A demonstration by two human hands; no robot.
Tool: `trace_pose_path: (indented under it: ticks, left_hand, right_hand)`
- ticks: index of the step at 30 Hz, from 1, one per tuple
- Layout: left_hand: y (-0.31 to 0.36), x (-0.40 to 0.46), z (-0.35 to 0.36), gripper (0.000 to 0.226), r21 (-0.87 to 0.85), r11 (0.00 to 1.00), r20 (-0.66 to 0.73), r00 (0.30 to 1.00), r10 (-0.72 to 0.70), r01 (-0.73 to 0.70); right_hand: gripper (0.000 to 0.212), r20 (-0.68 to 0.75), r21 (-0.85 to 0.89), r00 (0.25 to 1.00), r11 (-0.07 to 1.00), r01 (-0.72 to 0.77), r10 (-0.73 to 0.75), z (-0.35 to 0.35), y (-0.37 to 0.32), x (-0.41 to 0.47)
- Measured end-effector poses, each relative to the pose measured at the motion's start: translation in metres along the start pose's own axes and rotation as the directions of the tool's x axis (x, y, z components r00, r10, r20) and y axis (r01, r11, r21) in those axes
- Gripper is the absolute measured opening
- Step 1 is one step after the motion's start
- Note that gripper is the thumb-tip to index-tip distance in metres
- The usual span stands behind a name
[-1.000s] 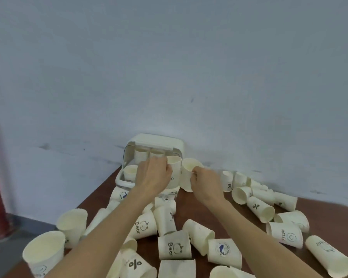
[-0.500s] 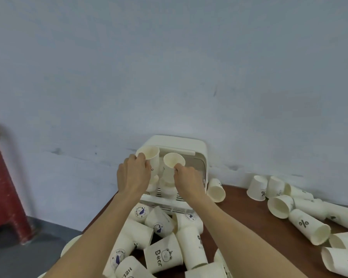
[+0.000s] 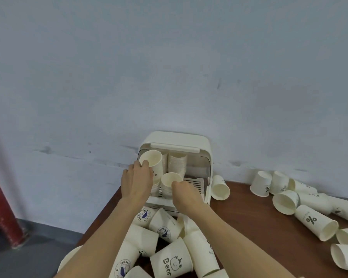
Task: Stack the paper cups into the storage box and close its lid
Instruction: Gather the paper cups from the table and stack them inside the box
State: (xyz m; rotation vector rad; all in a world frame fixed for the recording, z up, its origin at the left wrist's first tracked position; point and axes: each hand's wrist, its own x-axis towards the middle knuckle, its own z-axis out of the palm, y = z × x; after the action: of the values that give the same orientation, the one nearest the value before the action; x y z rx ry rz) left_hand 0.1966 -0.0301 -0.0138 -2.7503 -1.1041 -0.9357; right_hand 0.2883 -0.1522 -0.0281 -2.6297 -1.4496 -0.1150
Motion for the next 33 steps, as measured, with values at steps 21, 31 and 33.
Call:
trace_pose_path:
  ticks: [21, 31, 33]
  left_hand:
    - [0.009, -0.040, -0.017, 0.037, 0.234, 0.964, 0.390, 0.921, 0.023, -0.123]
    - [0.035, -0.108, -0.100, 0.030, 0.004, 0.969, 0.294, 0.926, 0.237, -0.249]
    - [0.041, -0.126, -0.112, 0.031, -0.073, 0.967, 0.285, 0.924, 0.253, -0.243]
  right_hand:
    - [0.009, -0.017, 0.098, 0.998, 0.994, -0.057, 0.059, -0.043, -0.009, -0.054]
    - [0.007, -0.108, 0.221, 0.992, 0.974, -0.040, 0.065, -0.071, -0.009, -0.133]
    - [0.017, -0.136, 0.230, 0.987, 0.972, -0.048, 0.081, -0.077, -0.008, -0.154]
